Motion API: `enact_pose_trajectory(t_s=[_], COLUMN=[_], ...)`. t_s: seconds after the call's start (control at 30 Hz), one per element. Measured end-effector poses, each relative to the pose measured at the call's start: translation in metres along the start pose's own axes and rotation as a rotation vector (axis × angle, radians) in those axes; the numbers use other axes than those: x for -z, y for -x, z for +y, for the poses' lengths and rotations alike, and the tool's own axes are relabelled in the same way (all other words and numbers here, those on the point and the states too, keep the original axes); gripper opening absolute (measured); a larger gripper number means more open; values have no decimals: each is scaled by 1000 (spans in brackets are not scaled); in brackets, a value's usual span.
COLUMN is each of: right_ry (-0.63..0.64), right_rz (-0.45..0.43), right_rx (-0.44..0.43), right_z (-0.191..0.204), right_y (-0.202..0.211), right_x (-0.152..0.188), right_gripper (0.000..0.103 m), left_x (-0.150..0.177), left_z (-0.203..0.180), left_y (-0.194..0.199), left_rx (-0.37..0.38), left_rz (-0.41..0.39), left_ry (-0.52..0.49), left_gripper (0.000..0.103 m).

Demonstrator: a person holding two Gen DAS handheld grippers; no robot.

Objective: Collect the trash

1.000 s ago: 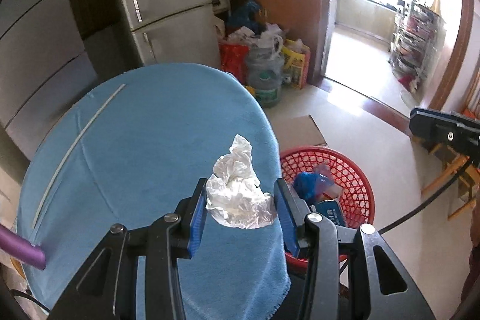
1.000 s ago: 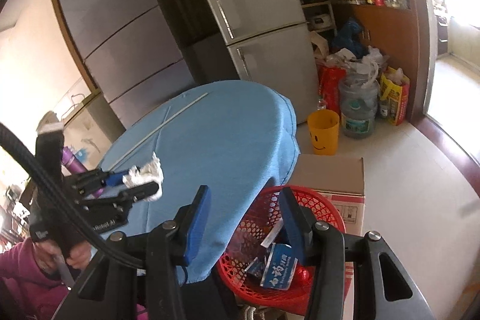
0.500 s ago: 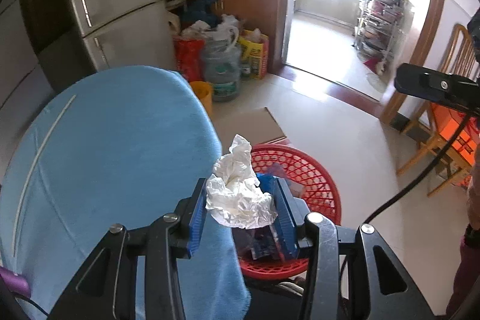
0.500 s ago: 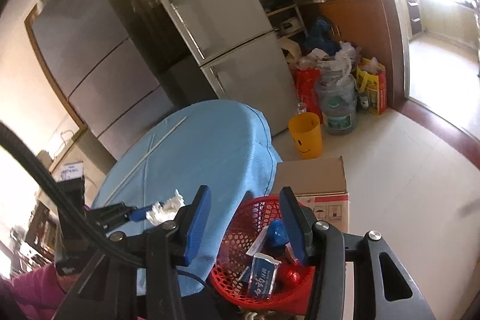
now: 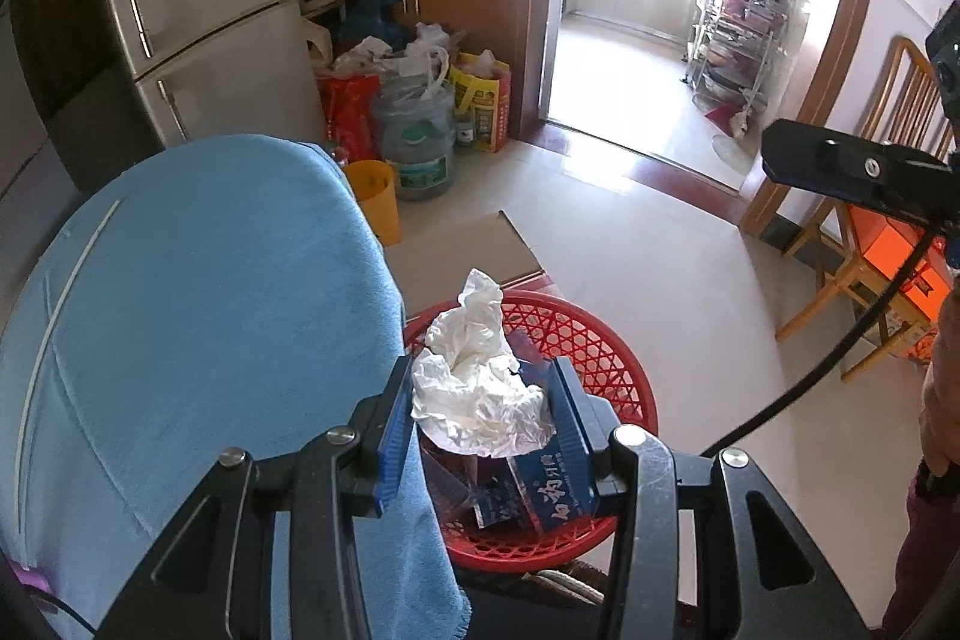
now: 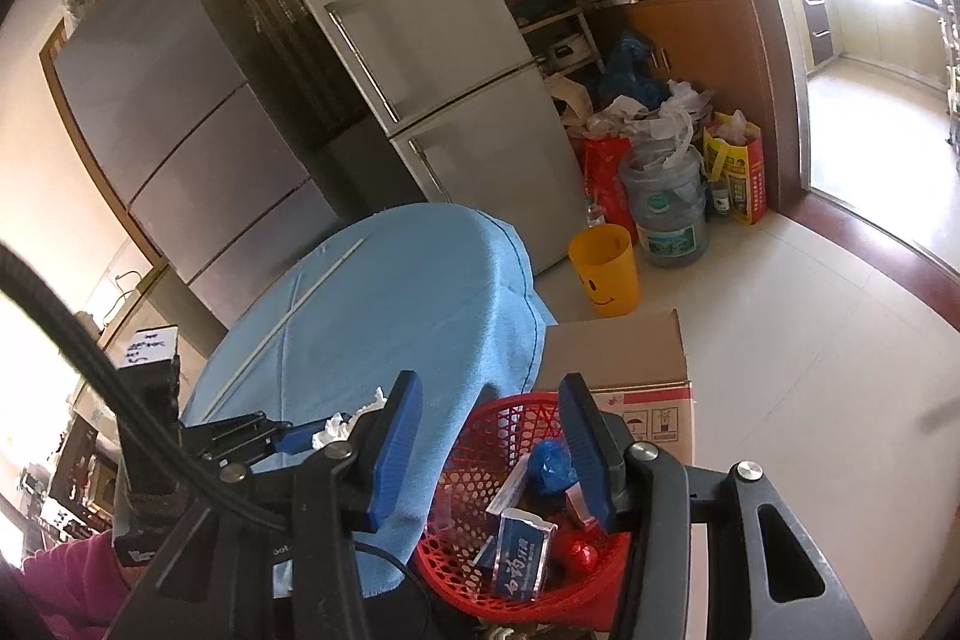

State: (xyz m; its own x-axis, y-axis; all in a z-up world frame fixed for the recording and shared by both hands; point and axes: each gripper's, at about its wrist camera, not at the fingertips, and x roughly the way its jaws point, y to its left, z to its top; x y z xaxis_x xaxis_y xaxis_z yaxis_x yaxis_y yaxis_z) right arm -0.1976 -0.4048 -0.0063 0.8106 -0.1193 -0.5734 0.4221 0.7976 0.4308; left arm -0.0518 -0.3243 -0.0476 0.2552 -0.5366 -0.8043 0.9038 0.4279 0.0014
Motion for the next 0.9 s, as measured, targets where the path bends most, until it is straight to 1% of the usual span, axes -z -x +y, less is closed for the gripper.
enact_pose_trajectory(t_s=[0.2, 0.37, 0.47, 0.5, 0.57, 0.63, 0.7, 0.77, 0.9], right_ry=[-37, -51, -54, -54, -55, -57, -61, -62, -55], right_rz=[11, 8, 10, 11, 20, 31, 43, 52, 65], right_rx=[35, 31, 27, 26, 26, 22, 17, 14, 4], right_z=[-10, -15, -16, -16, -16, -16, -16, -14, -11], right_y=[-5, -4, -4, -4, -7, -10, -13, -17, -21], right_x=[-1, -1, -1, 0, 1, 1, 2, 4, 6], right_gripper=[52, 52, 52, 52, 52, 52, 52, 52, 52], left_x=[-1, -1, 1, 2, 2, 3, 4, 4, 6], left_z=[-1, -4, -6, -7, -7, -8, -7, -4, 6], left_y=[-10, -20, -24, -25, -25, -24, -21, -18, -7], left_rx=[24, 41, 46, 42, 37, 41, 39, 28, 20], left_rz=[26, 48, 62, 64, 61, 57, 48, 32, 16], left_ry=[-10, -25, -25, -26, -26, -23, -15, -3, 21], left_gripper=[46, 46, 51, 54, 59, 62, 73, 75, 75])
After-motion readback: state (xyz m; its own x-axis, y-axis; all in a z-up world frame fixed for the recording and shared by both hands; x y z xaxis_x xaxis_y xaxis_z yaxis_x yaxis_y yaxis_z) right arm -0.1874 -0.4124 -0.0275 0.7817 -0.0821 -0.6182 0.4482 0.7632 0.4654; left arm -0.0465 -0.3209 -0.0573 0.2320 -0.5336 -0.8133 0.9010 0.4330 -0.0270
